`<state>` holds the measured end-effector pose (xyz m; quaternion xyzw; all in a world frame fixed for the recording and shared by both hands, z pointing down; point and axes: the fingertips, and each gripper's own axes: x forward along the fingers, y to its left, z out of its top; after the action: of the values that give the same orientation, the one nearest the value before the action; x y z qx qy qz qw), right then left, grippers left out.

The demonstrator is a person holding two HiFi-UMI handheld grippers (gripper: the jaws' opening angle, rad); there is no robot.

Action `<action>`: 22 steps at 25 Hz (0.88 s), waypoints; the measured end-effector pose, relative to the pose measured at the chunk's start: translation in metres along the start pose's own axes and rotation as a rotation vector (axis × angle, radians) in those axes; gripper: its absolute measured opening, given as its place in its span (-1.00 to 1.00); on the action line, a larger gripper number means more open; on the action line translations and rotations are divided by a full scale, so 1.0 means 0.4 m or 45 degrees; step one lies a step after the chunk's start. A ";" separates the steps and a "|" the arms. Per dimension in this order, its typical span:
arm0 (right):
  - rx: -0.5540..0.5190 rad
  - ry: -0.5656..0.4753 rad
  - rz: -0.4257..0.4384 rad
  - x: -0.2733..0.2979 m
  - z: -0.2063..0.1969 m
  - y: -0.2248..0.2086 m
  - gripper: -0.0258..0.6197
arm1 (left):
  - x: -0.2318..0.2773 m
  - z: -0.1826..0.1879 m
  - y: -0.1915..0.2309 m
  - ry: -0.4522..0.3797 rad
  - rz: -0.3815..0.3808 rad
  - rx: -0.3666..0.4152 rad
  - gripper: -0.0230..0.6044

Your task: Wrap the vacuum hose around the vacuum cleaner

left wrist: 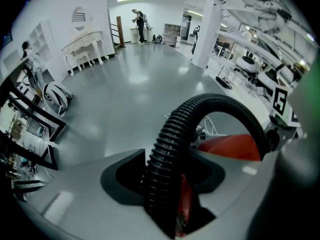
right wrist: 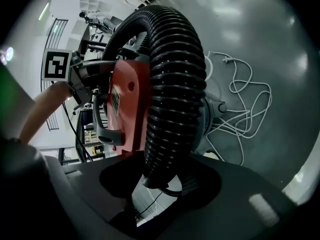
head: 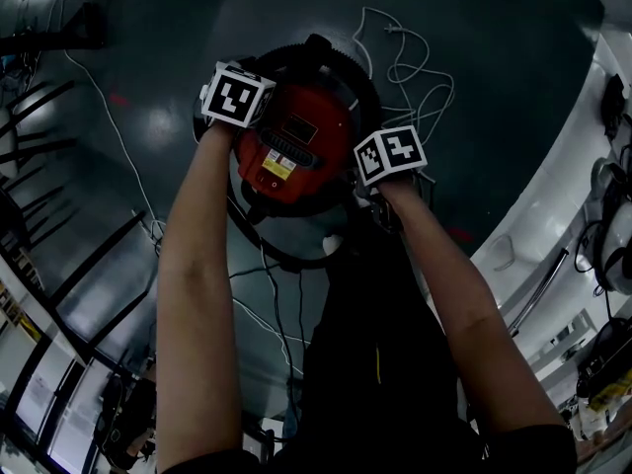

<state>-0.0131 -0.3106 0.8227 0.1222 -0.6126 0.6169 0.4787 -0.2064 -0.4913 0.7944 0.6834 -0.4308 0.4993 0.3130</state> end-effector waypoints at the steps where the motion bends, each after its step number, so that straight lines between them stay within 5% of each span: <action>1: -0.005 0.003 -0.003 0.002 0.002 -0.002 -0.28 | 0.003 -0.002 0.002 0.003 0.002 0.001 -0.21; 9: -0.076 0.067 -0.102 0.010 -0.001 -0.026 -0.23 | 0.034 -0.027 0.011 0.051 0.002 0.043 -0.18; 22: -0.238 0.090 -0.243 -0.010 0.030 -0.057 0.12 | 0.057 -0.005 0.021 0.072 0.165 0.186 -0.14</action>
<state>0.0008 -0.3277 0.8369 0.1130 -0.6357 0.5128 0.5658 -0.2121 -0.4995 0.8167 0.6608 -0.4274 0.5678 0.2414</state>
